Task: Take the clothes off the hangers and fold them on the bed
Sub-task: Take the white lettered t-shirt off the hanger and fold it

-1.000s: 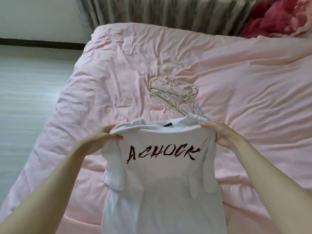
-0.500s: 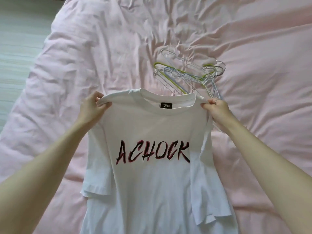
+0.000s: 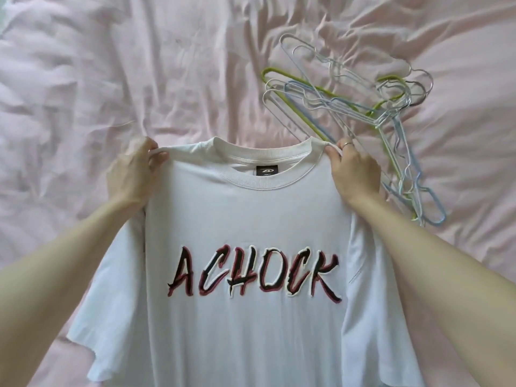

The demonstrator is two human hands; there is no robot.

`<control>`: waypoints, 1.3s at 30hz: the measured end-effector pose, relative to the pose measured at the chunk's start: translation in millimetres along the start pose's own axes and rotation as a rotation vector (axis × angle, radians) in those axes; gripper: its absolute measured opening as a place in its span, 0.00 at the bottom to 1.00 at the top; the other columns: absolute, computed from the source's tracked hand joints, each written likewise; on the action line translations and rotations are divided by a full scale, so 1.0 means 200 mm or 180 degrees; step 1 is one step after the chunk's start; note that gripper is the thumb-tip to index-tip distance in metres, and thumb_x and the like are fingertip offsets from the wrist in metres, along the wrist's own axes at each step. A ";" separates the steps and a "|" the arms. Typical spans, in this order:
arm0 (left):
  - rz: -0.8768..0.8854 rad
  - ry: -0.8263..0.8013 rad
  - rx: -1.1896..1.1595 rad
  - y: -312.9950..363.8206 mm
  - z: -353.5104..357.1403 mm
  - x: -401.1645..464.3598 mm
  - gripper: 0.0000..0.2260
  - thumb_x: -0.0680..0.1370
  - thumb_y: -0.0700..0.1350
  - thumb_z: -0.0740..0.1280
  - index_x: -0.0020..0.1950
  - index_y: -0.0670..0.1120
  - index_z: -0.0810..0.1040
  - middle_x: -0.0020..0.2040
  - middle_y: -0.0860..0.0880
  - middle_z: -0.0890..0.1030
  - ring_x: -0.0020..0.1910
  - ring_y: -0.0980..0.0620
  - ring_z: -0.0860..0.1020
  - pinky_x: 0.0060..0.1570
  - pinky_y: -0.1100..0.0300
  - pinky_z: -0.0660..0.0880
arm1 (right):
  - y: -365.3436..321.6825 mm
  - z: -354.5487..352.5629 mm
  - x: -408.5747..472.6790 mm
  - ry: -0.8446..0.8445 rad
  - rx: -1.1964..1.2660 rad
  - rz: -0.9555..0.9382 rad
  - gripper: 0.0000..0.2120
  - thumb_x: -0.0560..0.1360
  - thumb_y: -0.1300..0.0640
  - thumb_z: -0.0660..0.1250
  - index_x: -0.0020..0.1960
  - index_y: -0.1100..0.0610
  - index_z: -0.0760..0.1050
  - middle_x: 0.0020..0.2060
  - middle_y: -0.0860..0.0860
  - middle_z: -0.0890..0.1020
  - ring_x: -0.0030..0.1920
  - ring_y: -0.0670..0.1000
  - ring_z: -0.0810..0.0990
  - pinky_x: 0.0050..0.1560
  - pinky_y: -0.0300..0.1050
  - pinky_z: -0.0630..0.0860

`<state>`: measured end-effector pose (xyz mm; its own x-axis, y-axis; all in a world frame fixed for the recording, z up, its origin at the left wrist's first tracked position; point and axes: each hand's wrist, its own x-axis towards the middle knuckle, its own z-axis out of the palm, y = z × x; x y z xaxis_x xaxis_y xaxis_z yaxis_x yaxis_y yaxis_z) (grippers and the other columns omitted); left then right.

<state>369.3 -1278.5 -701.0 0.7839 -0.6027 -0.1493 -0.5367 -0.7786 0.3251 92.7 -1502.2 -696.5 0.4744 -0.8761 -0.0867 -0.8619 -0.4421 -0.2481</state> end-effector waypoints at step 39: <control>-0.0647 -0.0440 -0.1290 -0.90 -0.48 -0.23 0.15 0.71 0.54 0.72 0.45 0.43 0.82 0.37 0.46 0.77 0.40 0.52 0.72 0.36 0.57 0.66 | -1.16 0.28 -0.81 -0.1675 -0.0217 -0.1720 0.27 0.81 0.45 0.52 0.77 0.51 0.51 0.77 0.50 0.47 0.77 0.51 0.42 0.74 0.57 0.41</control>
<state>459.8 -1092.8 -663.3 0.7968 -0.4842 -0.3616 -0.1901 -0.7688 0.6105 225.3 -1246.9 -678.9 0.8421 -0.3342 -0.4233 -0.4863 -0.8098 -0.3281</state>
